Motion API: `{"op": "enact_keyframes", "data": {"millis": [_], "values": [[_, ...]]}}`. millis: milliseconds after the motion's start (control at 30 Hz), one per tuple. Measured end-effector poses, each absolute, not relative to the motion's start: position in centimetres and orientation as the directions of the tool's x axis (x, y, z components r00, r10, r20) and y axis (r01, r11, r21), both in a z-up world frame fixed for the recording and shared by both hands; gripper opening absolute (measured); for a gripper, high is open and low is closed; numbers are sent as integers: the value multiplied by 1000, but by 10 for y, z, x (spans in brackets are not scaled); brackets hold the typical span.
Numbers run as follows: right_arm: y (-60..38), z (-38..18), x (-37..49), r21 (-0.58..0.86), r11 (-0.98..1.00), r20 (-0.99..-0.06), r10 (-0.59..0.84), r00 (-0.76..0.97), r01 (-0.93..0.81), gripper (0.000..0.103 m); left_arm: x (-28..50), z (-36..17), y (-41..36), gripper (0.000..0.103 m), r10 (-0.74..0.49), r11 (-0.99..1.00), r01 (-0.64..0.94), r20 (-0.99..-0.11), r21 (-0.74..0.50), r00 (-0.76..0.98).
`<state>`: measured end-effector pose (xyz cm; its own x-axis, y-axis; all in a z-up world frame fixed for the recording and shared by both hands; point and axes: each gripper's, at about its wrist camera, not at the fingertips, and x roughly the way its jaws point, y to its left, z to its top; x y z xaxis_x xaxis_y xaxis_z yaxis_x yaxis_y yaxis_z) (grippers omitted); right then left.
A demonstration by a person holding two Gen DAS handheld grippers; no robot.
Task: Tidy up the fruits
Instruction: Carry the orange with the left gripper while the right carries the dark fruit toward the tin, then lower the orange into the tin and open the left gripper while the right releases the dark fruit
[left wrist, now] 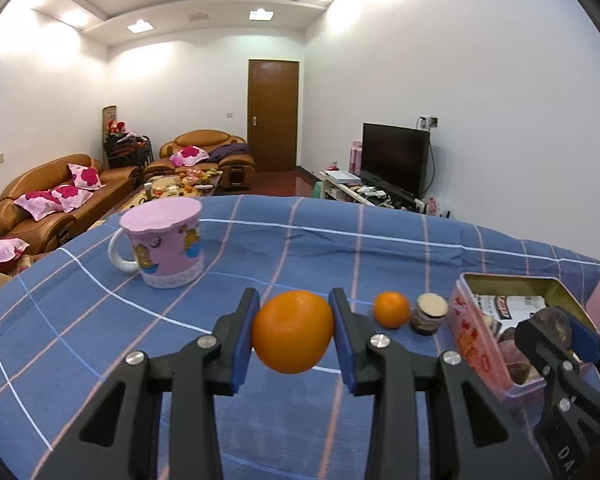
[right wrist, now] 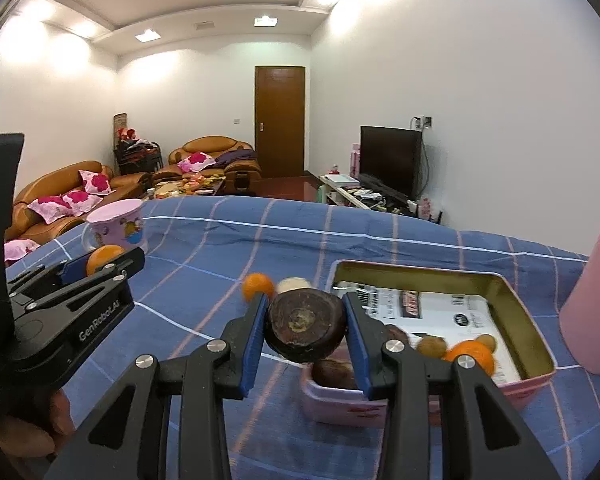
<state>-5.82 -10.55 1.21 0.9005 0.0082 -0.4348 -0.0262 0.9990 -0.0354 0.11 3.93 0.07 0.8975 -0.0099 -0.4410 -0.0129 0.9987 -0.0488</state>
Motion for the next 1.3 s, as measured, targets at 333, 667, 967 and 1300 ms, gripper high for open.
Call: {"op": "enact_keyframes", "data": {"millis": [333, 667, 967, 1300], "values": [[-145, 15, -69, -52, 999, -425, -35, 905, 14, 40, -5, 2, -1, 38, -64, 998, 61, -443, -21, 894], [-169, 15, -75, -42, 999, -429, -42, 902, 26, 40, -16, 4, -42, 38, -111, 992, 128, -437, 10, 893], [-193, 16, -79, -67, 996, -421, -83, 903, 60, 40, -22, 6, -76, 38, -160, 981, 190, -442, 26, 883], [-231, 18, -81, -85, 985, -405, -172, 898, 150, 40, -20, 7, -112, 38, -217, 966, 256, -450, 26, 866]]}}
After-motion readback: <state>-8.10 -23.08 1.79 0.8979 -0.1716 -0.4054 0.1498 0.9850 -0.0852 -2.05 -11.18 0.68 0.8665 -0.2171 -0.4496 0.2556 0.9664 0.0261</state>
